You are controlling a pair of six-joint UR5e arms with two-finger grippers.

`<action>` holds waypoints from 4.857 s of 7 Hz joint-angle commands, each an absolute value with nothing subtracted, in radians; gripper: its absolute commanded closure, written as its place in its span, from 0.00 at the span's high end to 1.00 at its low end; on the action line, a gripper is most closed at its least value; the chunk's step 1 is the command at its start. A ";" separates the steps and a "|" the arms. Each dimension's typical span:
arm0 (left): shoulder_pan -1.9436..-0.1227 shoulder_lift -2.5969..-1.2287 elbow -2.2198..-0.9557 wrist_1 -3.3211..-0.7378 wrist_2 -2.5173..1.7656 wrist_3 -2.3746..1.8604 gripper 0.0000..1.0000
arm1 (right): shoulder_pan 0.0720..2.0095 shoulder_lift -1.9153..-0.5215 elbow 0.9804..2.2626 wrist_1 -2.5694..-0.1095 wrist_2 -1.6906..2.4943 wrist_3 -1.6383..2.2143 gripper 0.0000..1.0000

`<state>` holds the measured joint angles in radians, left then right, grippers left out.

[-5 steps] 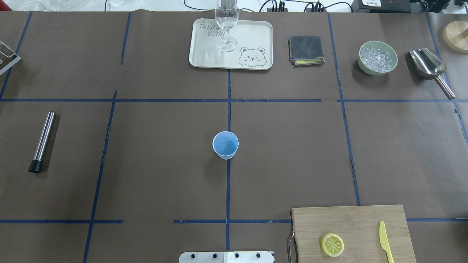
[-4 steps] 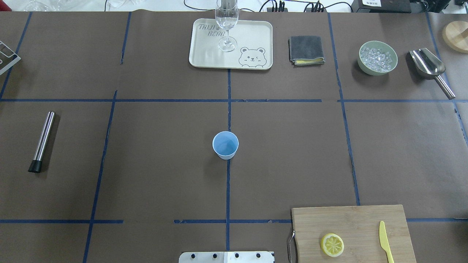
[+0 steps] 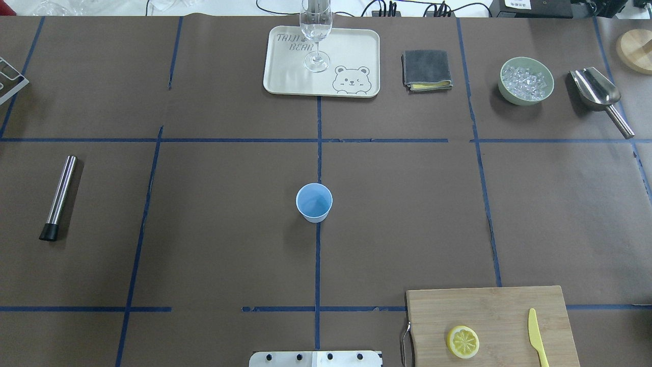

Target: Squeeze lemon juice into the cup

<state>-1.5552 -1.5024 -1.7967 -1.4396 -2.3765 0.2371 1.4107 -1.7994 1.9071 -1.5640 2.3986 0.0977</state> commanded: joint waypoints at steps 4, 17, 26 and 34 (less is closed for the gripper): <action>-1.555 -1.503 -1.807 -1.520 -2.405 0.239 1.00 | 1.382 -1.773 1.885 -1.444 2.405 0.095 1.00; -1.554 -1.483 -1.799 -1.686 -2.430 0.230 1.00 | -0.014 -1.758 2.263 -1.183 1.500 1.508 1.00; -1.554 -1.483 -1.801 -1.686 -2.433 0.229 1.00 | -0.012 -1.720 2.178 -1.184 1.503 1.509 0.97; -1.554 -1.482 -1.798 -1.687 -2.433 0.230 1.00 | 0.003 -1.729 2.181 -1.186 1.503 1.509 0.53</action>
<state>-1.5539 -1.4819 -1.7979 -1.6874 -2.4329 0.2301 -0.0017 -1.7283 2.1769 -1.1858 1.5034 1.5094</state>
